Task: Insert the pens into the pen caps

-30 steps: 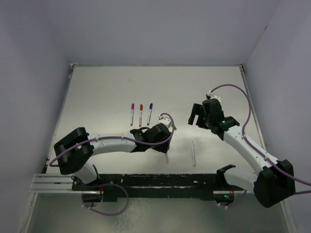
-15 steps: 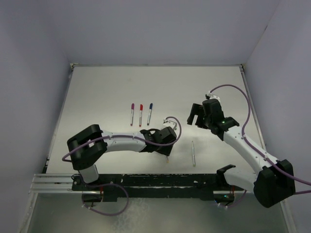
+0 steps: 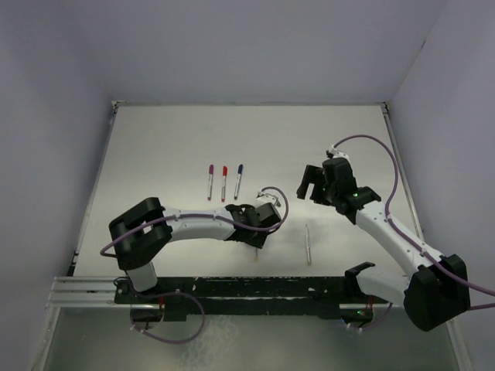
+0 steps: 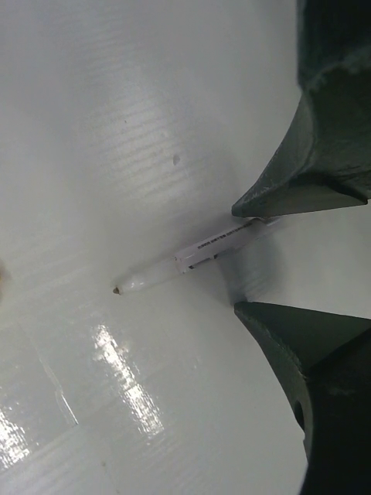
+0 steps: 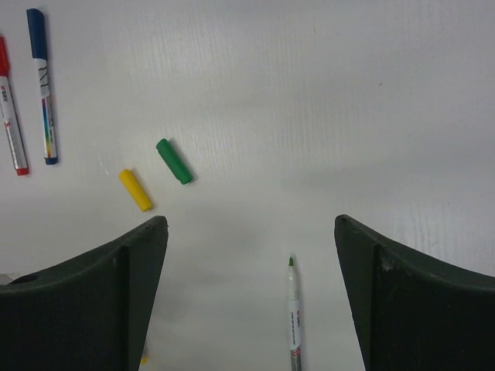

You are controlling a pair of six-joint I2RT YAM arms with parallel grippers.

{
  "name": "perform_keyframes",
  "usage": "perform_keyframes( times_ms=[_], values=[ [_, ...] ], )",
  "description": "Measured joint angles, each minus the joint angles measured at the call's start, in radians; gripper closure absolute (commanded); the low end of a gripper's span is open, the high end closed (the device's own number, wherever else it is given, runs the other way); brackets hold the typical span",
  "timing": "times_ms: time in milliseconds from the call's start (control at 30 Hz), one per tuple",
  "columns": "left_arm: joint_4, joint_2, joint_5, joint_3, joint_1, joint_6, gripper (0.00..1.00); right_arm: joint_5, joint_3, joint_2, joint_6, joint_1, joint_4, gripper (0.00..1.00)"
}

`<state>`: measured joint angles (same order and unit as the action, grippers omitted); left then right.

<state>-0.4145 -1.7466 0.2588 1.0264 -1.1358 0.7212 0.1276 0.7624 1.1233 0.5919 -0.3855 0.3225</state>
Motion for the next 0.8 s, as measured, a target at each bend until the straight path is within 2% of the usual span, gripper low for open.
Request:
perform_keyframes(
  times_ms=[133,233,333,567,800],
  values=[
    [-0.090,-0.001,0.023,0.010,0.000,0.000,0.51,-0.011,0.000,-0.014,0.000,0.000,-0.001,0.10],
    [-0.118,0.000,0.022,0.010,0.000,0.007,0.56,-0.016,0.000,-0.022,0.000,0.000,-0.005,0.10],
    [-0.129,0.008,0.022,0.003,0.000,0.022,0.62,-0.016,0.000,-0.022,0.000,0.000,-0.006,0.10],
    [-0.137,0.020,0.020,-0.011,0.000,0.038,0.66,-0.029,0.000,-0.022,0.001,0.000,-0.011,0.10],
    [-0.130,0.030,0.023,-0.031,0.000,0.047,0.77,-0.041,0.000,-0.022,0.001,0.000,-0.016,0.12]
  ],
)
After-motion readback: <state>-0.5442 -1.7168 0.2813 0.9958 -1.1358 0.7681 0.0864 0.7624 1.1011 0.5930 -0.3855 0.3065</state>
